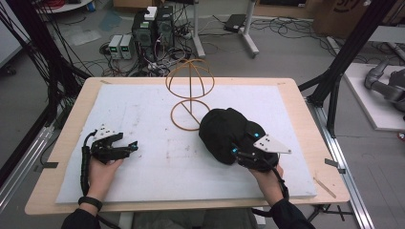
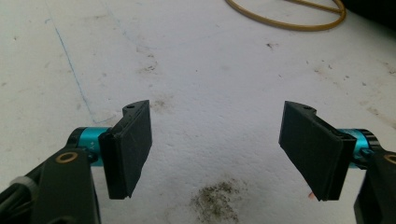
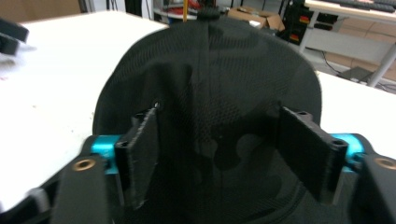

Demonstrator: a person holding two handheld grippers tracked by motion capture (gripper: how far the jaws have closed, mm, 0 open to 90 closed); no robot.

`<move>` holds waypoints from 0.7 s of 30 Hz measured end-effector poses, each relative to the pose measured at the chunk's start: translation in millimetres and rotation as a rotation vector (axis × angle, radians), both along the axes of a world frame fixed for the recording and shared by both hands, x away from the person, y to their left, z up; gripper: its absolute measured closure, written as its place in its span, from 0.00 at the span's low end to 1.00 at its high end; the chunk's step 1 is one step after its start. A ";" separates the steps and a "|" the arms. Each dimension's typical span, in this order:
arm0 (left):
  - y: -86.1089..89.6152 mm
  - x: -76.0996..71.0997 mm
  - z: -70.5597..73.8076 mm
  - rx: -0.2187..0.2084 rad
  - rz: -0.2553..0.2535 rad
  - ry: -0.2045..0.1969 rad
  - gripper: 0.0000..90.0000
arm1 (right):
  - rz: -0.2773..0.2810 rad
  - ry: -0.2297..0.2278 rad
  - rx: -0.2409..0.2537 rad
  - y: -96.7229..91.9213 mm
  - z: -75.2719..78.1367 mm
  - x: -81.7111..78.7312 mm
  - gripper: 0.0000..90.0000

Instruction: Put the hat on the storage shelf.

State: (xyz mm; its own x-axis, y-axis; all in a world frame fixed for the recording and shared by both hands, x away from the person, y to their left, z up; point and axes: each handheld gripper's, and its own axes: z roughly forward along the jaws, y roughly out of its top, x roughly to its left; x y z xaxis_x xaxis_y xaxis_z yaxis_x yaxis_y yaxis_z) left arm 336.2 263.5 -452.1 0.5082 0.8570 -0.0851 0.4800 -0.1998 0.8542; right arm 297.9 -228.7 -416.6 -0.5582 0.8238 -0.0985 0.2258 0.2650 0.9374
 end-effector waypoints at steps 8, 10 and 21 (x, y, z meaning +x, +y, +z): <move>-1.1 -0.3 0.0 0.009 -0.006 -0.002 0.29 | -0.039 0.034 -0.014 -1.6 -3.2 4.3 0.49; -1.4 -0.2 -0.2 0.008 -0.002 -0.003 0.29 | -0.045 0.043 -0.013 -1.0 -2.1 4.0 0.54; -2.0 -0.2 -0.2 0.016 -0.008 -0.003 0.29 | -0.016 0.054 -0.013 -3.2 0.5 2.0 0.80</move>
